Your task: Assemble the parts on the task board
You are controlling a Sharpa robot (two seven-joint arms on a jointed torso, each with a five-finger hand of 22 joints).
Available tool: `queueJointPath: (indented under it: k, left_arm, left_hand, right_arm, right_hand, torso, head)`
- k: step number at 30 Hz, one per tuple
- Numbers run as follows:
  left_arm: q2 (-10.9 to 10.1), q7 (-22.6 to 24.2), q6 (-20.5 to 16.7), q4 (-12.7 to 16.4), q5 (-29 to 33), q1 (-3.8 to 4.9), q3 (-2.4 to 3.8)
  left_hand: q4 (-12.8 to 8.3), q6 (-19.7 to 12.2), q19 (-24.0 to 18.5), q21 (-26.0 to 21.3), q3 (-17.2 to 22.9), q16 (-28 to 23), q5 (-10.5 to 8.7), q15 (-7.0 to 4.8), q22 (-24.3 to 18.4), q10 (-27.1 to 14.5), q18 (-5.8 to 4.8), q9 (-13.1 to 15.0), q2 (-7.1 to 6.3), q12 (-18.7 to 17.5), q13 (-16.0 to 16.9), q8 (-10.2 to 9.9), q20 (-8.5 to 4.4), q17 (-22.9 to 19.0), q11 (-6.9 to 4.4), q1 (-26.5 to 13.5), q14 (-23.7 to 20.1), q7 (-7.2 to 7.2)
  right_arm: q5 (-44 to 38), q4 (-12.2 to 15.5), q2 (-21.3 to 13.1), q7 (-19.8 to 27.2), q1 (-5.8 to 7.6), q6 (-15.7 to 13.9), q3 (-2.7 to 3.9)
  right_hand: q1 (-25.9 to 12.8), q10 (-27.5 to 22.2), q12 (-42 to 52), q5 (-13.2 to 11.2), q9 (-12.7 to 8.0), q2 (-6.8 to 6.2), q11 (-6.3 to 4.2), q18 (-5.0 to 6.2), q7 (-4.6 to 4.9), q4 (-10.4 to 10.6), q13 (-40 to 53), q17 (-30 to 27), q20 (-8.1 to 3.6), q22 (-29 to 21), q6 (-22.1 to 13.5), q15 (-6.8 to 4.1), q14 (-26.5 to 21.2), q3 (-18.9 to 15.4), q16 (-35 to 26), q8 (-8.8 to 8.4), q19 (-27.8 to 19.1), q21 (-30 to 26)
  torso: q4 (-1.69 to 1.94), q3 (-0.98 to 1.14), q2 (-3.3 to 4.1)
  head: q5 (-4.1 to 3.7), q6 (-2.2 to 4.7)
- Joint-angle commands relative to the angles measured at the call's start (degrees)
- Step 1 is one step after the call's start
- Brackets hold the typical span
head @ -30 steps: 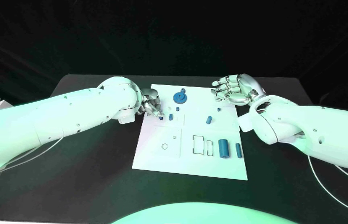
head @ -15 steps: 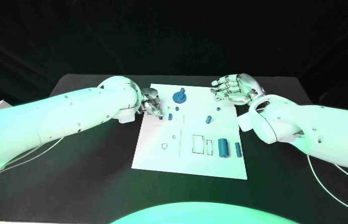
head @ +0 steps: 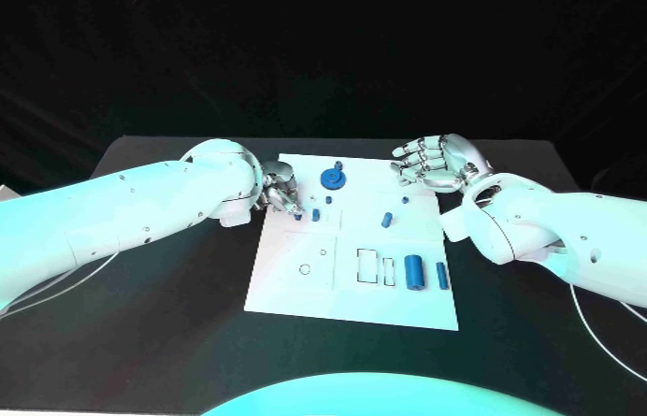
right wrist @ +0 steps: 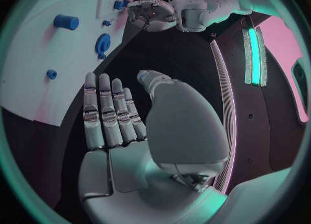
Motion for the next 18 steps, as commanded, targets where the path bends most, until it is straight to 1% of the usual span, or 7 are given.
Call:
queueJointPath:
  k: [1,9,11,12,13,18]
  left_arm:
    - [0.18,-0.24,2.42,0.33,0.63,-0.42,-0.28]
    - [0.05,-0.5,2.59,0.54,1.31,-0.44,-0.31]
    - [0.05,-0.62,2.22,0.51,1.81,-0.44,-0.32]
    - [0.05,-0.64,2.11,0.5,1.91,-0.44,-0.32]
    - [0.05,-0.67,1.98,0.48,2.02,-0.44,-0.32]
    - [0.06,-0.87,1.08,0.38,2.56,-0.44,-0.33]
  left_hand:
    - [-9.85,0.22,0.39,0.32,10.15,0.3,0.22,-0.23,0.05,0.46,-0.7,-0.1,0.3,0.08,0.05,0.0,-0.02,10.56,0.1,0.3,4.7,-0.18]
    - [-9.9,0.32,0.5,0.41,10.19,0.37,0.35,-0.23,0.23,0.72,-0.74,-0.1,0.21,0.35,0.53,0.0,-0.03,10.69,0.09,0.26,4.74,-0.2]
    - [-9.96,0.66,0.47,0.41,10.36,0.43,1.04,-0.29,0.22,1.12,-0.73,-0.13,-0.1,0.61,0.99,-0.02,-0.05,10.83,0.02,-0.04,4.78,-0.28]
    - [-9.96,0.66,0.47,0.41,10.36,0.43,1.04,-0.29,0.22,1.12,-0.73,-0.13,-0.1,0.61,0.99,-0.02,-0.05,10.83,0.02,-0.04,4.78,-0.28]
    - [-9.98,0.85,0.48,0.43,10.47,0.48,1.65,-0.33,0.23,1.38,-0.72,-0.15,-0.28,0.77,1.29,-0.04,-0.09,10.93,-0.04,-0.32,4.81,-0.34]
    - [-9.89,1.08,0.51,0.48,10.56,0.49,2.33,-0.39,0.31,1.65,-0.73,-0.15,-0.41,0.88,1.51,-0.05,-0.14,10.95,-0.1,-0.8,4.82,-0.42]
  right_arm:
    - [-0.54,0.14,-0.03,0.69,-0.04,0.8,0.01]
    - [-0.54,0.16,-0.06,0.68,-0.04,0.8,0.01]
    - [-0.54,0.17,-0.07,0.67,-0.04,0.79,0.01]
    - [-0.54,0.18,-0.07,0.67,-0.04,0.79,0.01]
    - [-0.54,0.18,-0.07,0.67,-0.03,0.79,0.01]
    - [-0.54,0.2,-0.08,0.65,-0.03,0.78,0.01]
  right_hand:
    - [-0.34,-0.32,0.12,0.19,-0.05,0.34,0.1,0.78,2.71,-0.35,-0.06,-0.05,0.09,-0.06,-0.18,0.04,0.16,0.03,-0.35,0.27,0.09,0.01]
    - [-0.34,-0.32,0.12,0.19,-0.05,0.34,0.1,0.78,2.71,-0.35,-0.06,-0.05,0.09,-0.06,-0.18,0.04,0.16,0.03,-0.35,0.27,0.09,0.01]
    - [-0.34,-0.32,0.12,0.19,-0.05,0.34,0.1,0.78,2.71,-0.35,-0.06,-0.05,0.09,-0.06,-0.18,0.04,0.16,0.03,-0.35,0.27,0.09,0.01]
    - [-0.34,-0.32,0.12,0.19,-0.05,0.34,0.1,0.78,2.71,-0.35,-0.06,-0.05,0.09,-0.06,-0.18,0.04,0.16,0.03,-0.35,0.27,0.09,0.01]
    - [-0.34,-0.32,0.12,0.19,-0.05,0.34,0.1,0.78,2.71,-0.35,-0.06,-0.05,0.09,-0.06,-0.18,0.04,0.16,0.03,-0.35,0.27,0.09,0.01]
    - [-0.34,-0.32,0.12,0.19,-0.05,0.34,0.1,0.78,2.71,-0.35,-0.06,-0.05,0.09,-0.06,-0.18,0.04,0.16,0.03,-0.35,0.27,0.09,0.01]
  torso:
    - [0.07,-0.02,-0.03]
    - [0.04,-0.05,-0.05]
    - [0.06,-0.03,-0.05]
    - [0.07,-0.03,-0.04]
    - [0.07,-0.03,-0.04]
    - [0.03,-0.02,-0.01]
  head:
    - [-0.03,-0.06]
    - [-0.01,-0.07]
    - [0.0,-0.06]
    - [0.0,-0.05]
    - [0.0,-0.05]
    - [0.01,-0.03]
